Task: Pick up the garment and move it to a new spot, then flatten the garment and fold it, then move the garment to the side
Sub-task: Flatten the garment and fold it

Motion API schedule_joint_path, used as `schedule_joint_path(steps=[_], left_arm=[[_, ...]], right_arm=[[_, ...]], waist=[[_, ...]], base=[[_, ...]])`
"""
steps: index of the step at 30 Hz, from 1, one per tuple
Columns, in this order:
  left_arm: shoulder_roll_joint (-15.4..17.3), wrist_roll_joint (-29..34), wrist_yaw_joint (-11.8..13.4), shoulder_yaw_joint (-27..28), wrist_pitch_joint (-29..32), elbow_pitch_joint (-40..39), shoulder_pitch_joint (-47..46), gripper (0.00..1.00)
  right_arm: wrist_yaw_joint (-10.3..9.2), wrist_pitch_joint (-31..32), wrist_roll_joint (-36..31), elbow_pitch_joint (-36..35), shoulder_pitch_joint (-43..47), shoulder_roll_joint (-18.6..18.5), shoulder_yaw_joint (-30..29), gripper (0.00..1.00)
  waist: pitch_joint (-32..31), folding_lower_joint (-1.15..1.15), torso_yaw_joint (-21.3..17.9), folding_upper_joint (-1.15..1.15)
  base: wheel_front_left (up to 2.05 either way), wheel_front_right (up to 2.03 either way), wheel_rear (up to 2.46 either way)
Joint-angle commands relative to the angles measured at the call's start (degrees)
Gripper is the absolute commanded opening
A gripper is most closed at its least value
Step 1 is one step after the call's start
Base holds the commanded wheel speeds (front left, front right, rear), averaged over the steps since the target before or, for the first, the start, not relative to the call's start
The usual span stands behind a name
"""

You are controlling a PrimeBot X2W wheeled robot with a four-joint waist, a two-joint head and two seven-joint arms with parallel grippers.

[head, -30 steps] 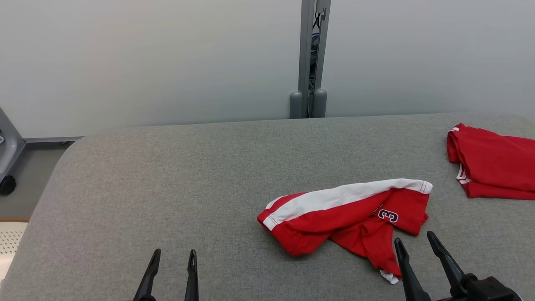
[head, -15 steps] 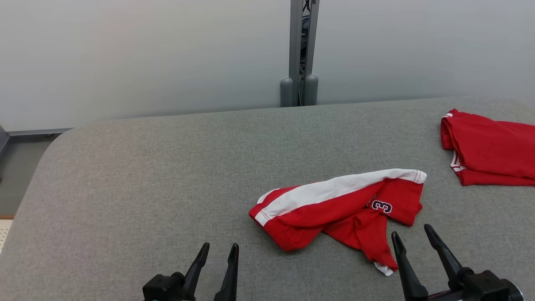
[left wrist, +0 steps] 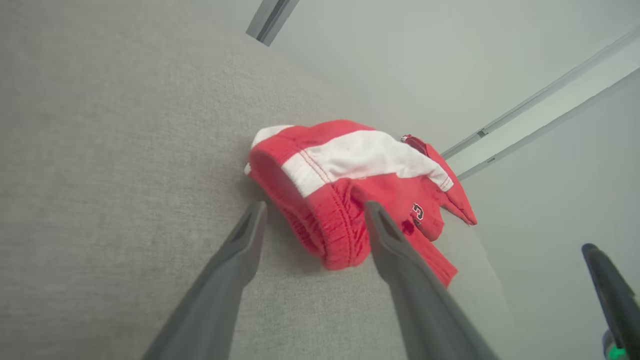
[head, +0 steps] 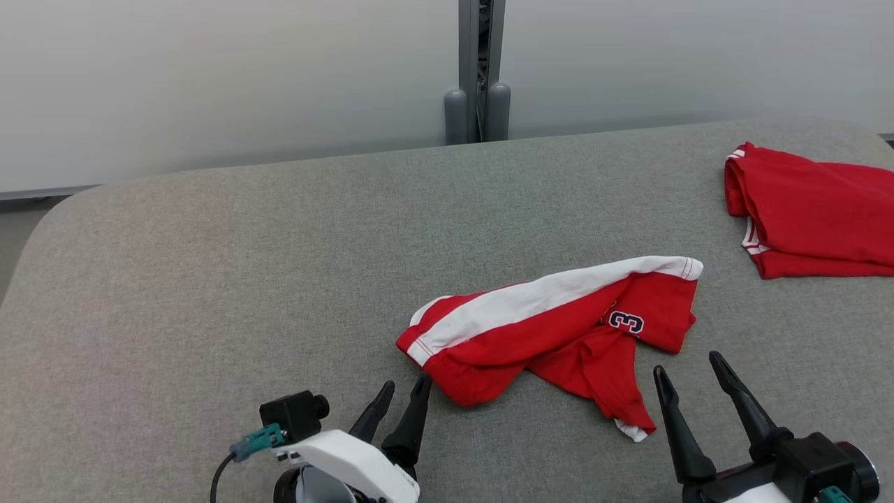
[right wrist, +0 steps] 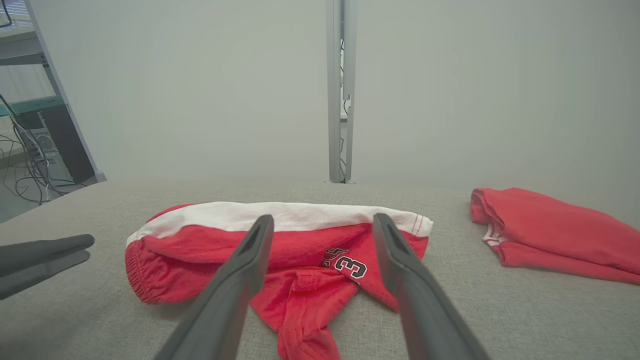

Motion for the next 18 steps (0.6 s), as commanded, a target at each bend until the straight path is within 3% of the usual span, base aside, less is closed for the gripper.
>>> schedule_joint_path(steps=[1, 7, 18], left_arm=[[0.3, -2.0, 0.0, -0.3, 0.9, 0.8, -1.8, 1.0], [0.3, -9.4, 0.4, -1.2, 2.7, 4.3, -5.8, 1.0], [0.3, -14.6, -1.0, -3.4, 2.8, 9.0, -9.6, 0.96]], right_arm=[[-0.02, -0.3, -0.2, -0.1, -0.7, -0.3, 0.1, 1.0], [-0.02, -0.3, -0.1, 0.0, -1.6, -0.5, 0.4, 1.0], [-0.02, -0.3, 0.0, 0.5, -2.2, -1.3, 1.2, 1.0]], waist=[[0.8, 0.0, -0.3, 0.0], [2.0, 0.0, -0.7, 0.0], [2.1, 0.0, -1.8, 0.0]], base=[[0.0, 0.0, 0.0], [0.0, 0.0, 0.0], [0.0, 0.0, 0.0]])
